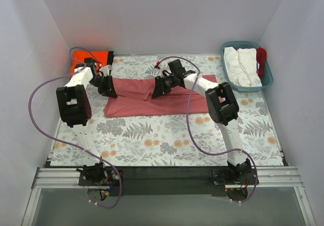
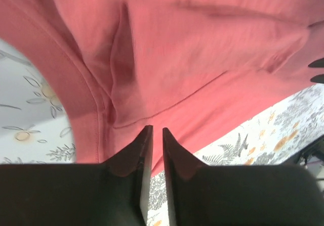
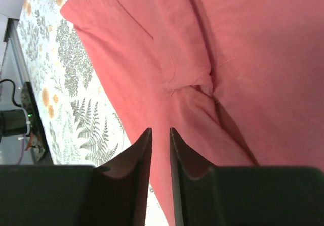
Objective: Fold and stack the t-shirts
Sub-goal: Fold the tshirt
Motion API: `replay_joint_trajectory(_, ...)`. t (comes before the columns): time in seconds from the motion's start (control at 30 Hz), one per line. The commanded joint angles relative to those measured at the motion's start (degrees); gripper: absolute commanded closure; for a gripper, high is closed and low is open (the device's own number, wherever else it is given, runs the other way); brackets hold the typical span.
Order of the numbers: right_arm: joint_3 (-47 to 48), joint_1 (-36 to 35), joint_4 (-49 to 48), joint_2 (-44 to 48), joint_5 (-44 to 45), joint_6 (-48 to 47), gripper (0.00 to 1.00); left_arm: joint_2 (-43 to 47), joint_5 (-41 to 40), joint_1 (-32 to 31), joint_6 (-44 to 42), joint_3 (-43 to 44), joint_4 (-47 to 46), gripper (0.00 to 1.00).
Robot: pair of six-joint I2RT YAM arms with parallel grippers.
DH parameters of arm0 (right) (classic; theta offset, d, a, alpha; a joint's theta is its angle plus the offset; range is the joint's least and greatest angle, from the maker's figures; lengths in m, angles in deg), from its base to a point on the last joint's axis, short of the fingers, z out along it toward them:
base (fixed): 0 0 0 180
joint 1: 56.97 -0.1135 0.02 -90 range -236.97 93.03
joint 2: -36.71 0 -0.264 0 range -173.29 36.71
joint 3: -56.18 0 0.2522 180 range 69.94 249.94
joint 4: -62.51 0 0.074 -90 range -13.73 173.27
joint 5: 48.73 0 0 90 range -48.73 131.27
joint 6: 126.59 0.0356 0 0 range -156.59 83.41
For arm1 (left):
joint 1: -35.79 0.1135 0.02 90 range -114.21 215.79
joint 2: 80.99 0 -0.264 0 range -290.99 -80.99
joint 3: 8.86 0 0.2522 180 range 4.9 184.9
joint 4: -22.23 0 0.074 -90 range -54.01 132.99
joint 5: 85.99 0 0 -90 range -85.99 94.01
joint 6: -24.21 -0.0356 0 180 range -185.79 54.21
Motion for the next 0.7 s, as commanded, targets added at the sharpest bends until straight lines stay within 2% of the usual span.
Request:
replay_joint_trajectory(0.0, -1.5, -0.3, 1.8, 2.9, -2.9, -1.8, 0.70, 4.3, 0.0, 0.2, -1.9, -2.3, 2.3, 0.85)
replay_joint_trajectory(0.07, -2.0, 0.1, 2.2, 4.6, -2.2, -3.1, 0.67, 4.7, 0.3, 0.3, -3.2, -3.3, 3.2, 0.73)
replay_joint_trajectory(0.17, -1.3, 1.9, 5.5, 6.5, -1.4, -6.8, 0.61, 6.2, -1.5, 0.4, -3.8, -1.8, 3.2, 0.64)
replay_joint_trajectory(0.27, 1.7, 5.3, 13.3, 7.3, 0.7, -10.6, 0.57, 7.6, -2.6, 0.6, -3.4, 1.3, 1.6, 0.63)
replay_joint_trajectory(0.3, 2.2, 6.2, 15.4, 8.0, 3.4, -15.7, 0.57, 8.8, -2.1, 0.4, -2.5, 2.1, 0.9, 0.63)
replay_joint_trajectory(0.37, 2.9, 9.6, 20.6, 9.4, 6.1, -19.1, 0.59, 9.7, 0.1, -1.2, -1.5, 1.9, -0.3, 0.63)
replay_joint_trajectory(0.53, 3.6, 15.8, 30.2, 10.9, 19.4, -30.1, 0.68, 11.6, -2.2, -6.0, 2.1, -4.7, -5.0, 0.64)
replay_joint_trajectory(0.67, 3.3, 19.2, 31.3, 9.6, 28.2, -35.0, 0.68, 11.6, -7.9, -10.8, 5.4, -8.8, -9.2, 0.70)
